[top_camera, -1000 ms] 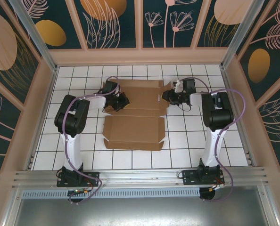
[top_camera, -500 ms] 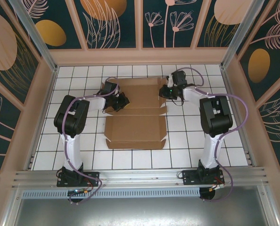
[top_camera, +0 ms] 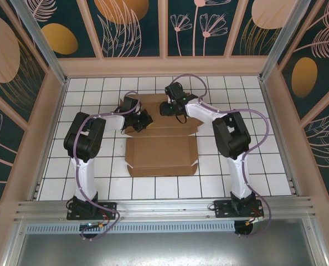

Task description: Fold the paper box

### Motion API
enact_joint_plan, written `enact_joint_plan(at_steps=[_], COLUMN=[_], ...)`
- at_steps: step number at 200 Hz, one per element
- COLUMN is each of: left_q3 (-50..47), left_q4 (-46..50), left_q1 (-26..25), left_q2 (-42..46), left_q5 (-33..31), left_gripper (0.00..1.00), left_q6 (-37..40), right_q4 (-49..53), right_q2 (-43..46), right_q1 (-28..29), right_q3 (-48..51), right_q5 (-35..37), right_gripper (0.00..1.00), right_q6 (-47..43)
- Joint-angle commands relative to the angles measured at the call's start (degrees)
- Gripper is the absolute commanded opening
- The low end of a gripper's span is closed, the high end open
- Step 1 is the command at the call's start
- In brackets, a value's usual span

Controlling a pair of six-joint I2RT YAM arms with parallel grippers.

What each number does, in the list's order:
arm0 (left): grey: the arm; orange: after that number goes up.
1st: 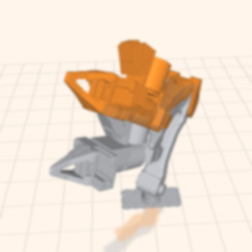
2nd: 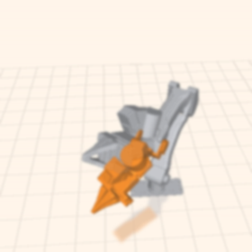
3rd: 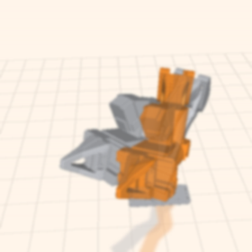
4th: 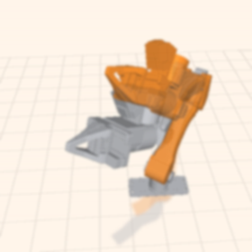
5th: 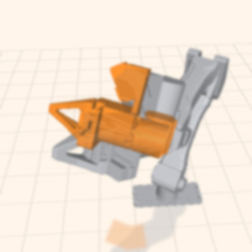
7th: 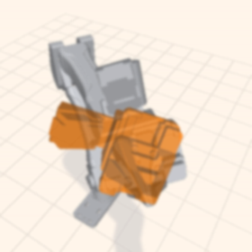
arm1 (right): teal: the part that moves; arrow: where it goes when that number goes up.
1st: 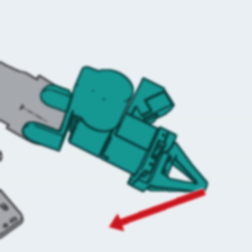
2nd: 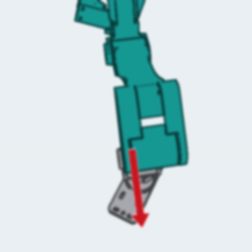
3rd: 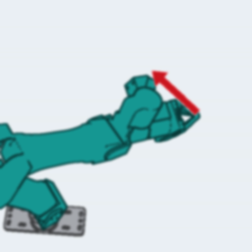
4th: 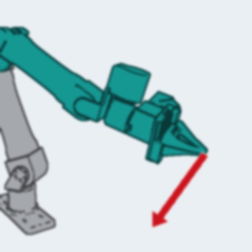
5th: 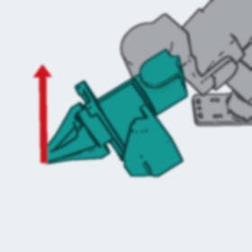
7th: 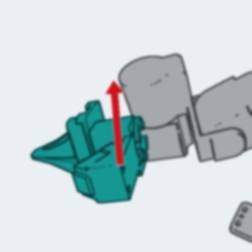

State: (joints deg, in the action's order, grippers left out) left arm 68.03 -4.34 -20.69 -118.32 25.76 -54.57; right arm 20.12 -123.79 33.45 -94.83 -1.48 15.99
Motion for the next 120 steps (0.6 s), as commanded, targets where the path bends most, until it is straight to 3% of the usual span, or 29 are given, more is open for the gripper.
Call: enact_joint_plan(at_steps=[1,28,48,120], left_q3=[-1.2,-1.1,-0.8,0.3], left_q4=[2.8,3.2,3.8,4.9], left_q1=[-0.6,-0.6,-0.6,-0.5], left_q2=[-0.6,-0.6,-0.6,-0.9], left_q5=[0.3,0.0,-0.5,-1.1], left_gripper=[0.02,0.02,0.02,0.02], left_q6=[-0.4,0.0,0.3,1.2], right_q4=[4.4,4.7,1.2,-7.9], right_q2=[-2.3,-0.4,4.2,15.1], right_q1=[0.0,-0.3,-1.8,-16.9], right_q3=[-3.7,-3.0,2.2,19.1], right_q5=[4.6,9.5,6.7,0.3], right_gripper=[0.52,0.54,0.56,0.60], right_q6=[-0.8,-2.6,-2.9,-6.5])
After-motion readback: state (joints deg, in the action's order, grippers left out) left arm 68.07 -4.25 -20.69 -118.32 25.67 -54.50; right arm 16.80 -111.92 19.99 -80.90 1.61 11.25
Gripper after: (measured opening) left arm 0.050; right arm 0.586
